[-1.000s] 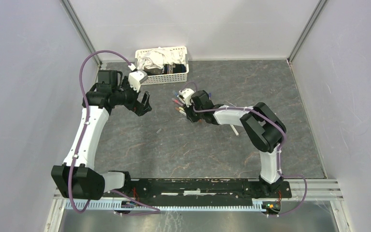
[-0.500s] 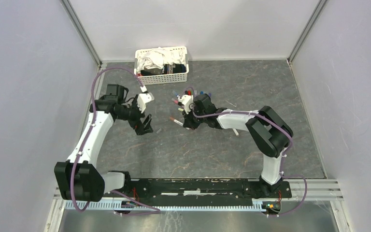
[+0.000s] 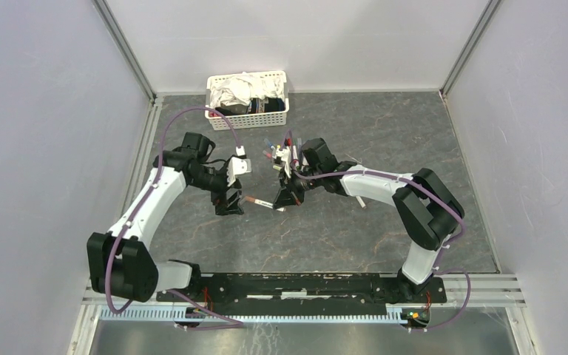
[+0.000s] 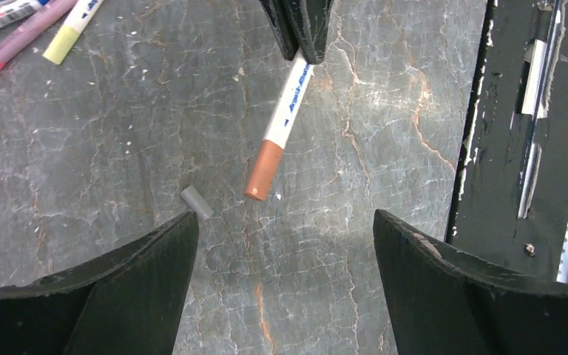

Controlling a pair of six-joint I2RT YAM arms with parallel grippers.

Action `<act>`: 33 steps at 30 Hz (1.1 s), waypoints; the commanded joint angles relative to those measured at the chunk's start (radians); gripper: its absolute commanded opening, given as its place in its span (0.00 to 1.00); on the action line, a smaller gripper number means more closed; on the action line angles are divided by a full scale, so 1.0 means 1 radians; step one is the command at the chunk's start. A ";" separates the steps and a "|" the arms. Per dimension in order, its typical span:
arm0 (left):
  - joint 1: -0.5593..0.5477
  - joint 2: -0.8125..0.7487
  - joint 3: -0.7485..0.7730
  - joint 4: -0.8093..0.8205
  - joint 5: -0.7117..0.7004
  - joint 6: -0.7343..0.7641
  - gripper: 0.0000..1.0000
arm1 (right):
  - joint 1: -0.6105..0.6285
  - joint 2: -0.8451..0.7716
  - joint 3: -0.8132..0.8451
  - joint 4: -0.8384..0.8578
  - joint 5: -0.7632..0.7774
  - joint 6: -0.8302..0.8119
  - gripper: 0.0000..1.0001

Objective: Open the pen caps
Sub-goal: Open the pen cap from the pen.

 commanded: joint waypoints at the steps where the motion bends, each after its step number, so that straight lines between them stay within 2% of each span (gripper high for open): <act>1: -0.012 0.041 0.031 -0.041 0.068 0.114 0.91 | 0.000 -0.026 0.038 -0.019 -0.108 -0.008 0.00; 12: -0.068 0.094 0.020 -0.097 0.098 0.183 0.71 | 0.000 -0.021 0.060 -0.019 -0.108 0.016 0.00; 22: -0.094 0.104 0.004 -0.063 0.121 0.167 0.25 | -0.001 -0.027 0.058 0.017 -0.109 0.064 0.00; 25: -0.103 0.107 -0.005 -0.062 0.131 0.170 0.04 | 0.002 -0.033 0.040 0.067 -0.115 0.104 0.00; 26: -0.104 0.106 -0.006 -0.062 0.136 0.167 0.03 | 0.007 -0.036 0.031 0.092 -0.116 0.123 0.02; 28: -0.104 0.099 -0.008 -0.062 0.147 0.162 0.02 | 0.017 -0.038 0.007 0.144 -0.106 0.161 0.21; 30: -0.104 0.085 -0.007 -0.063 0.159 0.158 0.02 | 0.031 -0.031 -0.014 0.200 -0.102 0.198 0.33; 33: -0.105 0.064 0.005 -0.081 0.178 0.162 0.02 | 0.049 0.001 -0.011 0.238 -0.101 0.230 0.42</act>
